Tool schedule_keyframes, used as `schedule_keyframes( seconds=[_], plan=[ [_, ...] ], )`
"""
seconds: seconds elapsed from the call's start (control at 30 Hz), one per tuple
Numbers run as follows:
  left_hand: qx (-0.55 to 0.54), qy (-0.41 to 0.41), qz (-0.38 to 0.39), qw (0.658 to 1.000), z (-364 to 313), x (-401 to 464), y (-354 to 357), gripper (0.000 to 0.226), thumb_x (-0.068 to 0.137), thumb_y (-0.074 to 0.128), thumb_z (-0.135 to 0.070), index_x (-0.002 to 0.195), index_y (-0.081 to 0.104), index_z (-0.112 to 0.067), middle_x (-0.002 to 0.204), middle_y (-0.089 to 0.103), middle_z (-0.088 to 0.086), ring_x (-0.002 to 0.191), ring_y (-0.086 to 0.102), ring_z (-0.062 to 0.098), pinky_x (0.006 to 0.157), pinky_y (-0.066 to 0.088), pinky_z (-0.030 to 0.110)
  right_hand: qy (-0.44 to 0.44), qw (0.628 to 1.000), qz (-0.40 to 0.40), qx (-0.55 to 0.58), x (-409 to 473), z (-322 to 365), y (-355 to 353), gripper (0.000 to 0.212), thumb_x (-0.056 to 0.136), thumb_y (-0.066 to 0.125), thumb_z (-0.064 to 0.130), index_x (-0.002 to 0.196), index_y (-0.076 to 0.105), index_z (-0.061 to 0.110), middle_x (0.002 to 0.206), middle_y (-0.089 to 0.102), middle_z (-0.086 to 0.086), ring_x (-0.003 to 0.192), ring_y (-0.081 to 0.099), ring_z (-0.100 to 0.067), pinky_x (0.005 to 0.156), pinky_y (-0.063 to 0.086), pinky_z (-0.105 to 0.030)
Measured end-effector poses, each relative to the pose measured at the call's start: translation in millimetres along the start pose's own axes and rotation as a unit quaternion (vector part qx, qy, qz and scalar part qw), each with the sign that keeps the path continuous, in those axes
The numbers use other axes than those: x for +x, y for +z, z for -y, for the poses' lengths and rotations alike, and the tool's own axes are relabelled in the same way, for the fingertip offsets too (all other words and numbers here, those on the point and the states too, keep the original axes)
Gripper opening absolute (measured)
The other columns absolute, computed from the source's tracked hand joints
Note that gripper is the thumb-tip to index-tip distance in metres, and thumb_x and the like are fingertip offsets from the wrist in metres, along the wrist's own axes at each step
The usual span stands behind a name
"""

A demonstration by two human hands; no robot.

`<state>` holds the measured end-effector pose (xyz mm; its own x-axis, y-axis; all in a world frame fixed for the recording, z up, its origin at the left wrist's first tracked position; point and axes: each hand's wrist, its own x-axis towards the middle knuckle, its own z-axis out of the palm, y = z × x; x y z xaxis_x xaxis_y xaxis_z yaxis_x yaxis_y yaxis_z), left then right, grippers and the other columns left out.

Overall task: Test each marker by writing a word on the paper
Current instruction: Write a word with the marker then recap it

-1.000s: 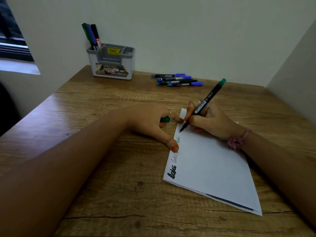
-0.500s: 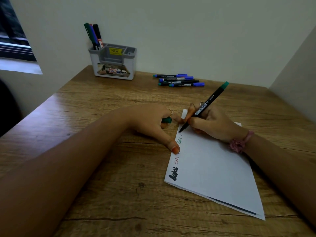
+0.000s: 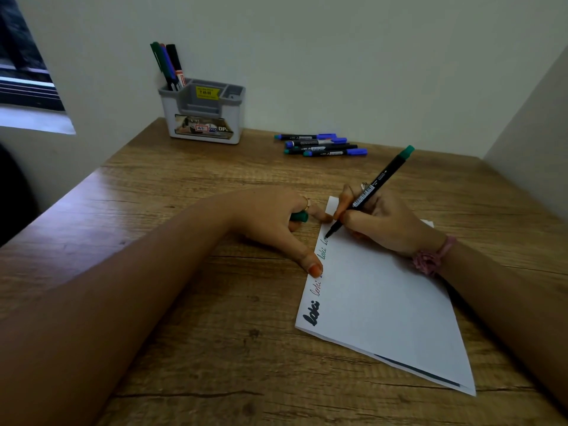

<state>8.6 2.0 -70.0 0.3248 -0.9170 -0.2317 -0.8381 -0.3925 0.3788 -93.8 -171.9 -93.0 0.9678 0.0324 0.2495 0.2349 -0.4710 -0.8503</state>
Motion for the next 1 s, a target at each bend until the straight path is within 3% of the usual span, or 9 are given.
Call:
schedule_keyframes(
  seconds=[0.07,0.2,0.37,0.5,0.77,0.93,1.0],
  plan=[
    [0.007,0.004,0.001,1.000,1.0,1.8,0.7,0.101,0.045,0.065,-0.080,0.133,0.042,-0.035,0.114,0.058,0.001,0.103,0.055,0.018,0.088,0.049,0.035,-0.002,1.000,-0.002,-0.002,0.0,0.1,0.4,0.006,0.074,0.053,0.006,0.074,0.057,0.010,0.059,0.060,0.012,0.054,0.052,0.000,0.053,0.040,-0.011],
    [0.000,0.001,0.006,1.000,-0.9,0.2,-0.1,0.101,0.048,0.067,-0.077,0.135,0.040,-0.035,0.115,0.055,-0.002,0.103,0.052,0.016,0.088,0.047,0.029,0.003,1.000,-0.014,-0.005,0.1,0.9,1.1,0.006,0.075,0.053,0.006,0.073,0.056,0.011,0.057,0.060,0.013,0.052,0.052,0.001,0.052,0.041,-0.011],
    [0.021,-0.010,0.002,1.000,-0.4,1.5,1.4,0.105,0.040,0.057,-0.081,0.131,0.045,-0.030,0.113,0.056,0.002,0.102,0.054,0.019,0.090,0.049,0.037,0.012,0.999,-0.002,0.034,-1.4,3.0,0.9,0.008,0.074,0.049,0.000,0.071,0.052,0.007,0.055,0.060,0.012,0.051,0.053,0.003,0.051,0.039,-0.007],
    [0.030,-0.011,0.005,0.999,-1.5,0.6,0.2,0.120,0.029,0.052,-0.088,0.127,0.050,-0.020,0.120,0.057,0.008,0.108,0.054,0.025,0.092,0.047,0.040,0.013,1.000,-0.023,0.008,-0.1,2.7,2.0,0.003,0.074,0.052,0.006,0.073,0.054,0.009,0.055,0.059,0.014,0.051,0.052,0.002,0.051,0.039,-0.009],
    [0.027,-0.018,0.001,0.999,-1.6,0.2,0.8,0.115,0.031,0.049,-0.086,0.127,0.049,-0.023,0.120,0.057,0.004,0.107,0.054,0.020,0.093,0.049,0.040,0.021,0.999,-0.023,0.027,-1.1,2.9,1.3,0.002,0.075,0.051,0.003,0.074,0.052,0.004,0.052,0.056,0.012,0.048,0.051,0.001,0.049,0.037,-0.008],
    [0.017,-0.021,0.001,1.000,-1.9,0.3,-0.1,0.110,0.036,0.057,-0.082,0.131,0.046,-0.027,0.116,0.056,-0.001,0.103,0.053,0.016,0.088,0.049,0.033,0.026,0.998,-0.013,0.050,-1.9,4.2,2.3,0.018,0.086,0.043,-0.021,0.086,0.049,-0.004,0.045,0.055,0.014,0.045,0.056,0.006,0.046,0.038,-0.005],
    [0.012,-0.018,0.001,1.000,-2.6,0.4,-0.4,0.108,0.036,0.060,-0.084,0.128,0.048,-0.028,0.111,0.057,0.000,0.099,0.054,0.016,0.083,0.050,0.031,0.026,0.998,-0.024,0.043,-1.6,4.7,2.7,0.015,0.085,0.048,-0.015,0.084,0.050,0.000,0.047,0.057,0.015,0.046,0.056,0.005,0.047,0.039,-0.006]
  ],
)
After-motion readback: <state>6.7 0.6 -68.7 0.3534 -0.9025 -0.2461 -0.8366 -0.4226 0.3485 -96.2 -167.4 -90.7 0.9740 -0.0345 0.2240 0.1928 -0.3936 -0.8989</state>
